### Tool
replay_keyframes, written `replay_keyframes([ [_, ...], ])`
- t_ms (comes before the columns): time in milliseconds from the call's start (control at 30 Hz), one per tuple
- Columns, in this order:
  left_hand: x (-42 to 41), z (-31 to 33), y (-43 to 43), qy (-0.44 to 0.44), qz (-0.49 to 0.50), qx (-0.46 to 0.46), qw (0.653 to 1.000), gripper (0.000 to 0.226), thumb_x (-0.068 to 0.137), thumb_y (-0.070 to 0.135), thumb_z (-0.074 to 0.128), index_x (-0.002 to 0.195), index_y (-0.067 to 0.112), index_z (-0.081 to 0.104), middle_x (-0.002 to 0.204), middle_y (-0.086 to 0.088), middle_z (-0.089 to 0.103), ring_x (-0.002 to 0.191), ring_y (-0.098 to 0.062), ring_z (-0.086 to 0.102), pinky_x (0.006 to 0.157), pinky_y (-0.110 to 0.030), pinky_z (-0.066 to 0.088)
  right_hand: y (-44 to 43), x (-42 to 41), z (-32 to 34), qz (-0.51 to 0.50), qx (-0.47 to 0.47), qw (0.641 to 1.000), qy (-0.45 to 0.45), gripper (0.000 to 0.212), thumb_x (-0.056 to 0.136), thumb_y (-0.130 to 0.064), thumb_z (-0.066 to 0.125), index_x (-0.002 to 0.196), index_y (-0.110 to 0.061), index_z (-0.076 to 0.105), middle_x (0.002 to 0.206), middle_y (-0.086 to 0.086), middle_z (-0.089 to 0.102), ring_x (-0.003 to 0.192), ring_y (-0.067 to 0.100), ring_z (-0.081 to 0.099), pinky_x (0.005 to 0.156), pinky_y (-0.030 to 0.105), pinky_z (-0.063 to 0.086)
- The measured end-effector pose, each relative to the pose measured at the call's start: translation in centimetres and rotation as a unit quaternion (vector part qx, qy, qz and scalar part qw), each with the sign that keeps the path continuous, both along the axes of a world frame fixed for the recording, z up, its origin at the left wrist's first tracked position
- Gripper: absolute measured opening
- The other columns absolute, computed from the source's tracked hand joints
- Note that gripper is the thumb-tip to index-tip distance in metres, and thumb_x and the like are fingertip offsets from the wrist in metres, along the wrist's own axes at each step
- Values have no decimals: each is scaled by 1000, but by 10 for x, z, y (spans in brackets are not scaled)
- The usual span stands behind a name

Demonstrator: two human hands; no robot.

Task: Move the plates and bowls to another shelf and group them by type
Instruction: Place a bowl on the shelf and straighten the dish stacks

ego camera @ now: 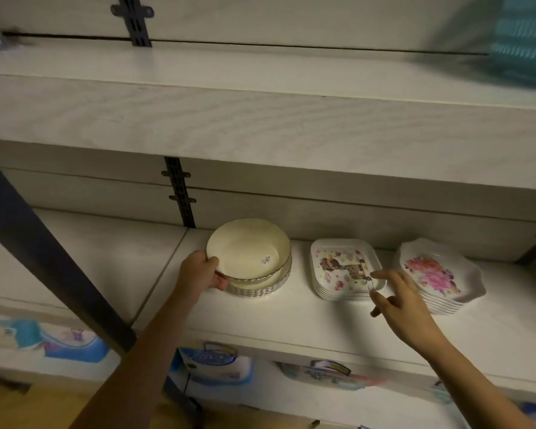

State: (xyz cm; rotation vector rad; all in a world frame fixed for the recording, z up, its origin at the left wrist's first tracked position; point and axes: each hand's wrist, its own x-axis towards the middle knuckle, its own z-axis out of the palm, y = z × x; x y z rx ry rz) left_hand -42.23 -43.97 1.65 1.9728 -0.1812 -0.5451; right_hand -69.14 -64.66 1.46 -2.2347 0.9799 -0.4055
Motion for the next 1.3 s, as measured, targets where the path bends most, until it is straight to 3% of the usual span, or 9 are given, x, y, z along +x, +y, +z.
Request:
replay_keyframes([
  [167, 8, -17, -9, -29, -1, 23, 999, 22, 86, 19, 51, 66, 11, 44, 72, -32, 67, 60, -40, 68, 69, -53, 58, 8, -6, -3, 5, 12, 1000, -10, 20, 92, -14, 53, 109, -25, 50, 135, 3, 41, 69, -6, 64, 62, 12, 41],
  [333, 4, -24, -17, -84, 3, 43, 996, 30, 92, 18, 49, 64, 14, 38, 32, -3, 54, 22, -7, 51, 33, -15, 45, 15, -9, -4, 4, 26, 1000, -12, 21, 92, -13, 53, 109, -24, 52, 135, 4, 42, 68, -4, 65, 63, 11, 41],
  [433, 5, -30, -18, -131, -7, 60, 990, 34, 93, 21, 49, 63, 17, 34, 39, -2, 53, 21, -6, 48, 28, -9, 36, 19, -10, -6, 6, 34, 999, -4, 22, 92, -13, 52, 111, -23, 52, 136, 4, 41, 68, -3, 65, 66, 11, 42],
  [533, 7, -34, -18, -170, -20, 77, 982, 30, 92, 24, 51, 69, 11, 37, 44, -6, 56, 29, -11, 54, 33, -14, 42, 23, -11, -8, 7, 39, 999, 2, 22, 92, -13, 52, 110, -25, 52, 136, 3, 41, 69, -3, 65, 68, 12, 42],
  [600, 6, -34, -18, -184, -21, 94, 978, 26, 91, 25, 54, 83, 2, 44, 57, -16, 63, 47, -29, 65, 45, -27, 51, 25, -11, -9, 6, 43, 999, 5, 22, 92, -12, 53, 111, -25, 52, 137, 3, 41, 69, -3, 65, 66, 11, 42],
  [733, 4, -34, -15, -213, -28, 134, 967, 45, 86, 30, 60, 104, -7, 42, 81, -22, 63, 68, -40, 65, 52, -37, 50, 28, -9, -11, 10, 53, 998, 15, 22, 92, -13, 53, 110, -26, 51, 134, 1, 42, 65, 1, 66, 66, 11, 43],
  [967, 15, -41, 5, -127, -16, 103, 986, 48, 93, 41, 43, 117, 0, 40, 102, -21, 60, 70, -30, 60, 47, -26, 44, 36, 9, -15, 34, 113, 993, 7, 19, 92, -12, 52, 107, -23, 55, 115, -3, 56, 69, 5, 66, 57, 13, 41],
  [1167, 40, -39, 10, 35, -44, 54, 997, 49, 91, 42, 46, 120, 3, 44, 105, -11, 53, 89, -28, 58, 91, -43, 52, 48, 50, -19, 40, 191, 980, -26, 13, 95, -11, 48, 104, -13, 56, 102, -3, 58, 77, 9, 63, 58, 14, 49],
  [1300, 48, -31, 4, 83, -79, 26, 993, 34, 91, 41, 48, 103, 10, 43, 97, -6, 49, 94, -24, 52, 76, -32, 49, 57, 77, -27, 3, 251, 966, -57, 15, 95, -14, 48, 109, -10, 54, 109, 11, 59, 81, 15, 62, 65, 20, 50],
])
